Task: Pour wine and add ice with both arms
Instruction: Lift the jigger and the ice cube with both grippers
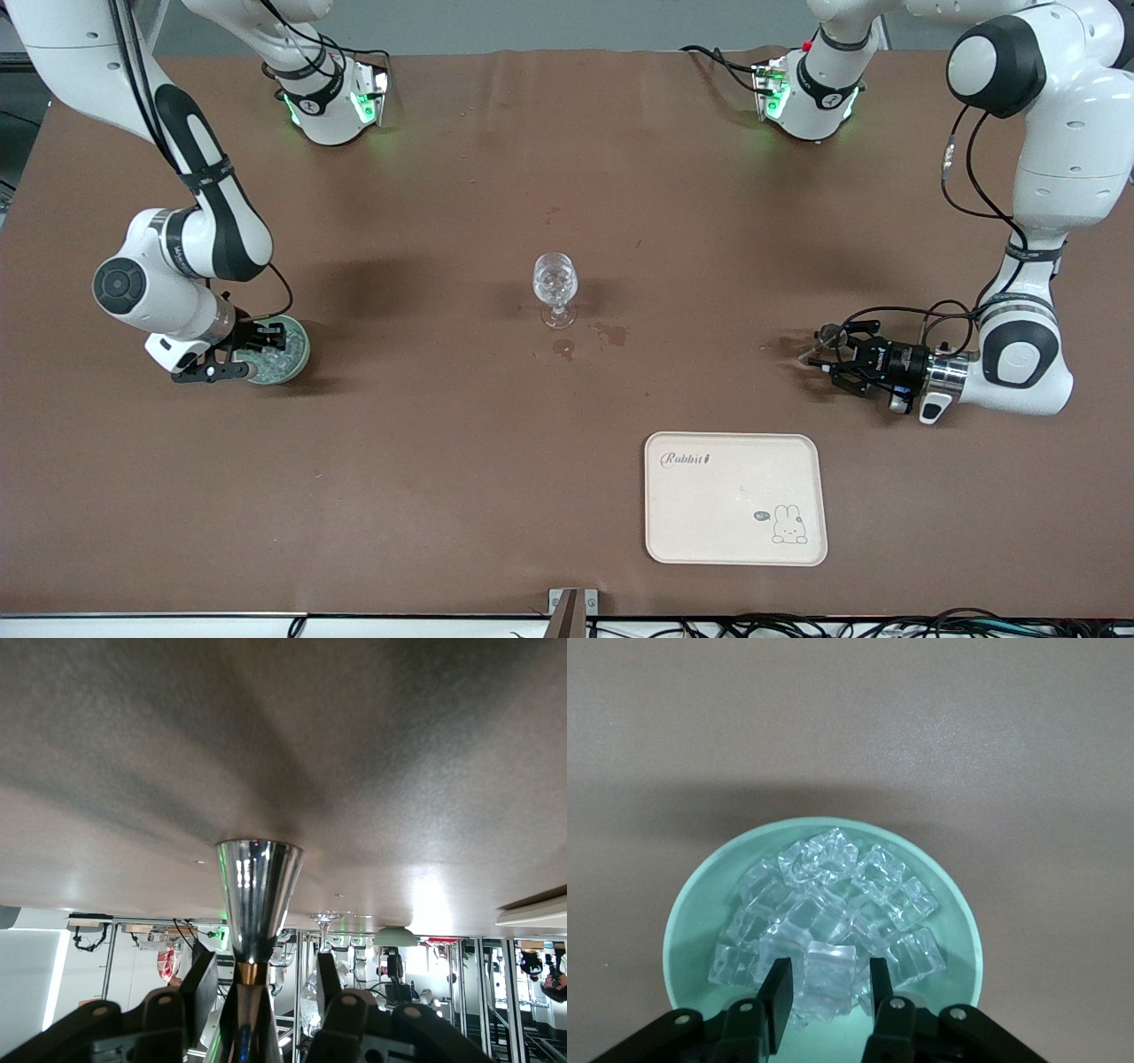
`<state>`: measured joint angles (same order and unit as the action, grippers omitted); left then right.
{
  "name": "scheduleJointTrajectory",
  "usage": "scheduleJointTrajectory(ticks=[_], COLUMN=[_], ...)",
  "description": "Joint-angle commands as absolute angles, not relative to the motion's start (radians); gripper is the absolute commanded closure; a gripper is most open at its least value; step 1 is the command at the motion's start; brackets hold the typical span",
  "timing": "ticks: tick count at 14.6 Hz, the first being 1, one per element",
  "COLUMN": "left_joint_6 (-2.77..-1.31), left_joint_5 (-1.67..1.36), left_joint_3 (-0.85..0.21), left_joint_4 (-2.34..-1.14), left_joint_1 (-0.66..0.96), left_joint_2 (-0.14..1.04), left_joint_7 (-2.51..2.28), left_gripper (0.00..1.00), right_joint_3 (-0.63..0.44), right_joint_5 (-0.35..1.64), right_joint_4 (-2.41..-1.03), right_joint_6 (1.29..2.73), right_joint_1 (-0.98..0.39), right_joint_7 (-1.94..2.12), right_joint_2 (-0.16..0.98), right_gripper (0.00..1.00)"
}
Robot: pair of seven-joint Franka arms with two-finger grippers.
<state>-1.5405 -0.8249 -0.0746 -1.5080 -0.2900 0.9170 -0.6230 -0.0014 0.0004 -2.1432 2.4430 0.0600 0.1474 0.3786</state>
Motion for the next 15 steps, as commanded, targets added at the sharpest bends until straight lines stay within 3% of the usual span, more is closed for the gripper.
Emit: scheduleJointTrajectory(ticks=[1, 6, 9, 12, 15], left_joint_6=[-1.537, -1.539, -1.539, -1.536, -1.516], left_joint_5=[-0.821, -0.819, -0.821, -0.821, -0.822], left_joint_3=[-0.075, -0.072, -0.074, -0.074, -0.080], left_joint_4=[-1.512, -1.513, -1.513, -1.514, -1.511], left_joint_1=[-0.293, -0.291, -0.296, -0.293, -0.284], left_joint_2=[0.913, 0.913, 0.913, 0.910, 0.900], left_joint_7=[-0.600, -0.598, -0.597, -0.583, -0.584], left_gripper=[0.48, 0.56, 0.73, 0.94, 0.99], right_joint_3=[0.003, 0.003, 0.003, 0.005, 0.005], right_joint_5=[0.008, 0.008, 0.009, 0.009, 0.011], right_joint_4=[-2.161, -2.166, -2.164, -2.148, -2.068], right_joint_6=[2.444, 2.444, 2.444, 2.422, 2.312], right_joint_1=[0.069, 0.069, 0.069, 0.069, 0.071], right_joint_7=[0.163, 0.163, 0.160, 0.146, 0.146], right_joint_2=[0.377, 0.377, 0.376, 0.376, 0.373], right_gripper=[0.58, 0.62, 0.71, 0.90, 0.93])
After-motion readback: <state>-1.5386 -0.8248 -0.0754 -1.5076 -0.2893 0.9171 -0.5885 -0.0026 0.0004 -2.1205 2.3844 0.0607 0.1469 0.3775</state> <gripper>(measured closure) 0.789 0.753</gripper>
